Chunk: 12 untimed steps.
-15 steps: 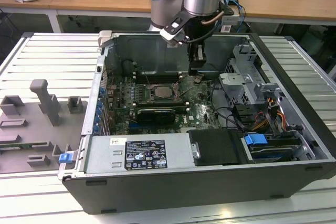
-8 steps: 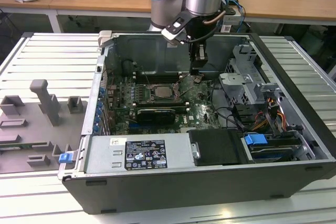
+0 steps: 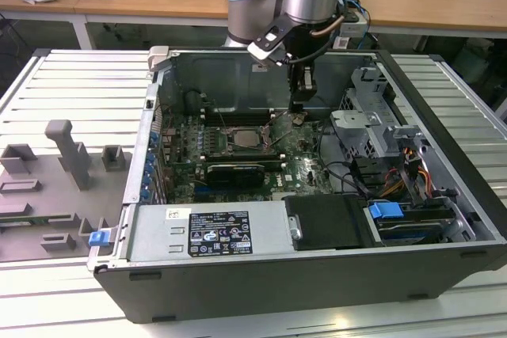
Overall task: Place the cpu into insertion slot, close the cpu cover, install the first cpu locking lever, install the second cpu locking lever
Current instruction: 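Close the cpu cover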
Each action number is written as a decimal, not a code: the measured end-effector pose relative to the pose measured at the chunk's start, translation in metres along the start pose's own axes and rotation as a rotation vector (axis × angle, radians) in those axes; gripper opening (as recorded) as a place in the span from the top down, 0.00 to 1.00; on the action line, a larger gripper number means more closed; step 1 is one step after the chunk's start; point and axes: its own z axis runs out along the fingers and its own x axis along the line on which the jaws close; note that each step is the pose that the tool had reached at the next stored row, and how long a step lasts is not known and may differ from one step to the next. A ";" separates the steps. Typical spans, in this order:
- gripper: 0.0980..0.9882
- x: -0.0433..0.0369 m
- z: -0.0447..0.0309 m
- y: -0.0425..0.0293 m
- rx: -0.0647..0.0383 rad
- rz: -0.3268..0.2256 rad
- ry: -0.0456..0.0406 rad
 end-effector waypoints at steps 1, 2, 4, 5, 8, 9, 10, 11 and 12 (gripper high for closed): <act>0.93 0.0002 0.0001 0.0014 0.000 0.000 0.0001; 0.93 0.0009 0.0002 0.0018 0.000 0.000 0.0002; 0.93 0.0013 0.0001 0.0024 0.000 0.000 0.0000; 0.93 0.0016 0.0003 0.0049 0.000 0.000 0.0001; 0.93 0.0017 0.0025 0.0064 0.000 0.000 0.0001; 0.93 0.0018 0.0027 0.0064 0.000 0.000 0.0002; 0.93 0.0018 0.0029 0.0063 0.000 0.000 0.0000; 0.93 0.0018 0.0032 0.0063 0.000 0.000 0.0001; 0.93 0.0018 0.0034 0.0063 0.000 0.000 0.0001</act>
